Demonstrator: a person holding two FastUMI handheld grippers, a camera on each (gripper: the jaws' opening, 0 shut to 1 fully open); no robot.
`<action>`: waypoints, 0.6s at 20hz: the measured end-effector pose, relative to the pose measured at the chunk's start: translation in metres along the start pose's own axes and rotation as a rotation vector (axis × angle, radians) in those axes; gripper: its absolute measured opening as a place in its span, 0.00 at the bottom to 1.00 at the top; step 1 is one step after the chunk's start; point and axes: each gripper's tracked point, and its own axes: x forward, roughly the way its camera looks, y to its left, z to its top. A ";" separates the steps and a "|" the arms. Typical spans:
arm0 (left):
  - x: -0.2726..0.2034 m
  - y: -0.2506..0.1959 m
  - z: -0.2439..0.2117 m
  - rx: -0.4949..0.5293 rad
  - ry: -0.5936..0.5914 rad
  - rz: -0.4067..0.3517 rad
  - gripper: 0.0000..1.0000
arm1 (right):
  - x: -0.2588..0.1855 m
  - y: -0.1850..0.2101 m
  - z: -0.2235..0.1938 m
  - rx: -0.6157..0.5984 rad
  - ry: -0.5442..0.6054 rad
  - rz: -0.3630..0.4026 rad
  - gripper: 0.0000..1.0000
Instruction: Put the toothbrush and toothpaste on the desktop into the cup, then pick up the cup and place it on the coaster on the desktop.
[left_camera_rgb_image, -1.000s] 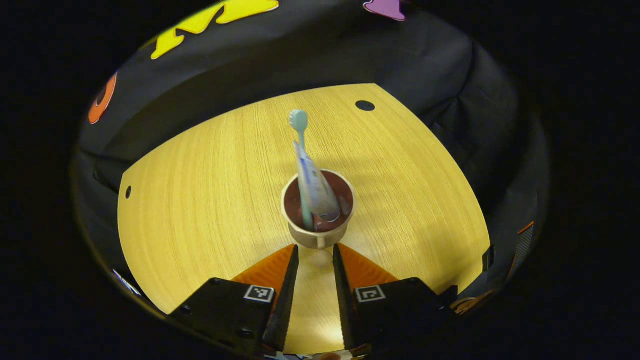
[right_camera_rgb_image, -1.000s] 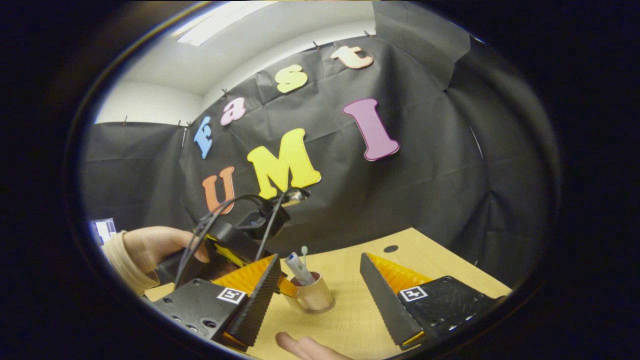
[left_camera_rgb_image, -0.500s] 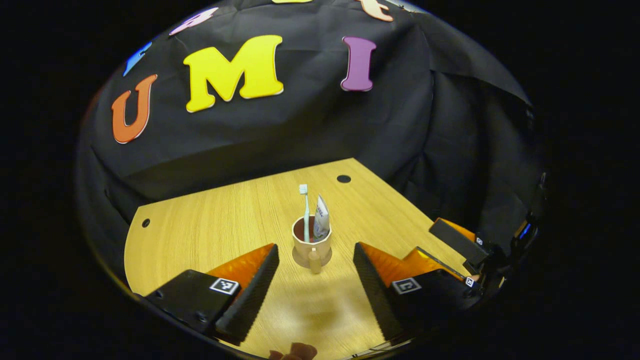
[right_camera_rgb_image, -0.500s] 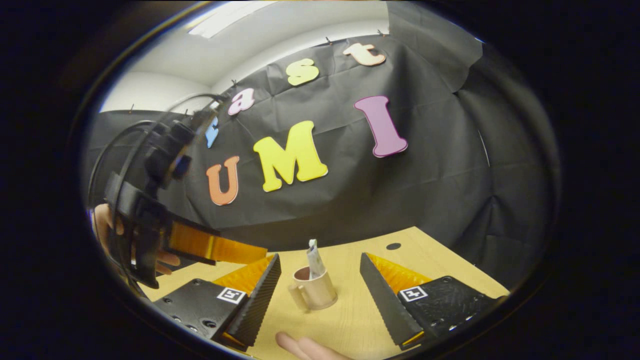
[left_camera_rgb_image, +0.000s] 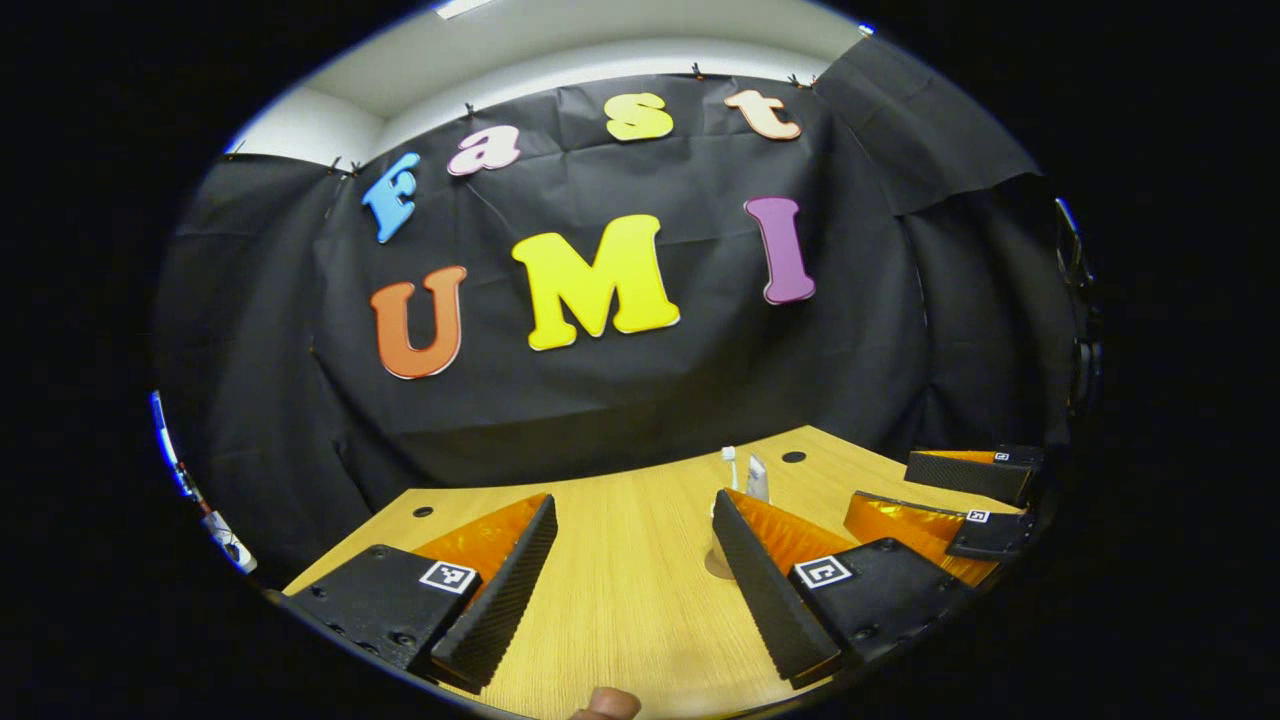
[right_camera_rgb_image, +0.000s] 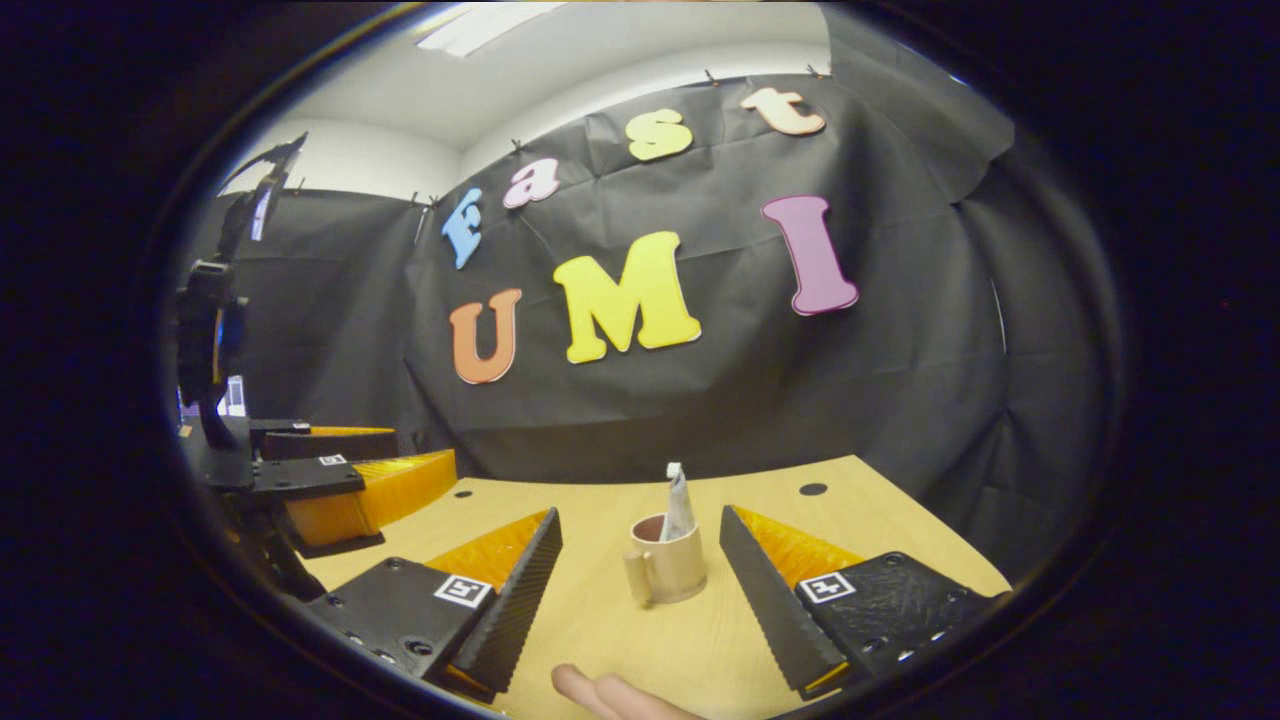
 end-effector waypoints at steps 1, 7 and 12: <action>-0.002 -0.002 -0.005 -0.032 -0.010 -0.002 0.99 | -0.001 0.004 0.000 -0.013 -0.001 0.002 0.95; 0.001 0.009 -0.040 -0.151 0.018 -0.007 0.99 | -0.005 0.019 -0.006 -0.073 -0.001 0.006 0.92; 0.012 0.005 -0.046 -0.176 0.009 -0.014 1.00 | -0.005 0.016 -0.007 -0.119 -0.013 -0.032 0.95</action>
